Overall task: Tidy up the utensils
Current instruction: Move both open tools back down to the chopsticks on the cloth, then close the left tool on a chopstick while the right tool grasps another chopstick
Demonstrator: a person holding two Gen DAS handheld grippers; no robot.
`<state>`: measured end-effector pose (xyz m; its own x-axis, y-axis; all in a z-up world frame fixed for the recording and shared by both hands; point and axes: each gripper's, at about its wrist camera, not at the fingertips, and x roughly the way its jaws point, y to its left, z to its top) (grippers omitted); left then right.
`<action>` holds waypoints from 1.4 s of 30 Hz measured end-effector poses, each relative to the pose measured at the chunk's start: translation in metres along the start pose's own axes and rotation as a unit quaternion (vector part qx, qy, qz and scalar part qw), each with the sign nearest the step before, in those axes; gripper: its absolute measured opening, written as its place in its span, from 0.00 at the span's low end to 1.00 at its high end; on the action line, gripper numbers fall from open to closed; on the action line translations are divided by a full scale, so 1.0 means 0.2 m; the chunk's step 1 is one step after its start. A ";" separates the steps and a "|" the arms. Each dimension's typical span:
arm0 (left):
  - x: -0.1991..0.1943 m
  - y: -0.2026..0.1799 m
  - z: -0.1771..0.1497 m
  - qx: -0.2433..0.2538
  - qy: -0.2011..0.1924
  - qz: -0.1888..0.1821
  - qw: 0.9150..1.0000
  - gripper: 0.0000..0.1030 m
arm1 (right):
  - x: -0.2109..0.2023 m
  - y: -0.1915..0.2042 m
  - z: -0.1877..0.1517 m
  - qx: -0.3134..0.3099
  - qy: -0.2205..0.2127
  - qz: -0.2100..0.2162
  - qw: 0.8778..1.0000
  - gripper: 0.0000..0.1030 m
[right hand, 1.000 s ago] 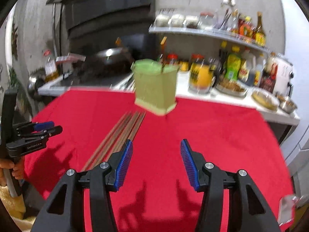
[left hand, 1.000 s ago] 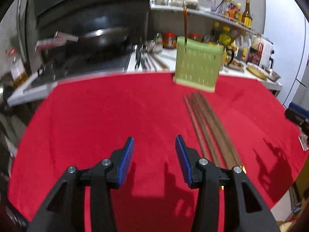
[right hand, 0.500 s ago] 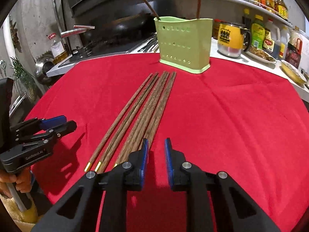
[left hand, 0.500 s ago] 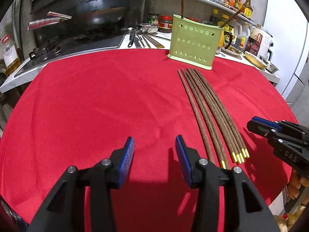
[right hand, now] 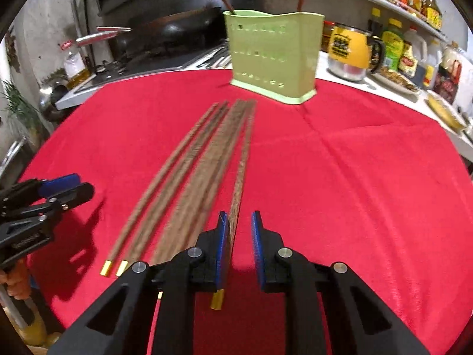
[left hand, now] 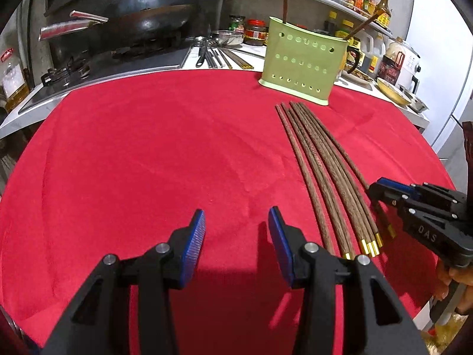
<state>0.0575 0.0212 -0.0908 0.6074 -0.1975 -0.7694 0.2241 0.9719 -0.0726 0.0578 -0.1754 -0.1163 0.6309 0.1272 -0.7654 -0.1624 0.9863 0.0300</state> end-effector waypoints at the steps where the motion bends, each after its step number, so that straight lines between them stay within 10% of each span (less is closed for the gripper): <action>1: 0.00 0.00 0.00 0.001 0.000 -0.001 1.000 0.42 | -0.01 -0.02 0.00 0.003 -0.002 -0.011 1.000 0.17; 21: 0.05 -0.23 0.02 0.038 0.025 -0.056 0.997 0.42 | -0.08 -0.26 -0.10 0.029 0.001 -0.032 0.999 0.07; 31: 0.12 -0.34 0.02 0.093 0.043 -0.017 0.995 0.34 | -0.09 -0.28 -0.12 0.033 -0.004 -0.028 0.999 0.07; 36: 0.12 -0.32 0.02 0.113 0.035 0.019 0.993 0.07 | -0.08 -0.25 -0.12 0.025 -0.004 -0.020 0.999 0.07; 42: 0.08 -0.15 -0.01 0.094 0.028 0.019 0.995 0.09 | -0.11 -0.27 -0.15 0.022 -0.005 -0.022 1.000 0.11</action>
<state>0.0584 -0.0115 -0.1013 0.5751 -0.1488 -0.8044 0.3440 0.9362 0.0727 0.0288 -0.2344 -0.1202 0.6440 0.0847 -0.7604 -0.1018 0.9945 0.0245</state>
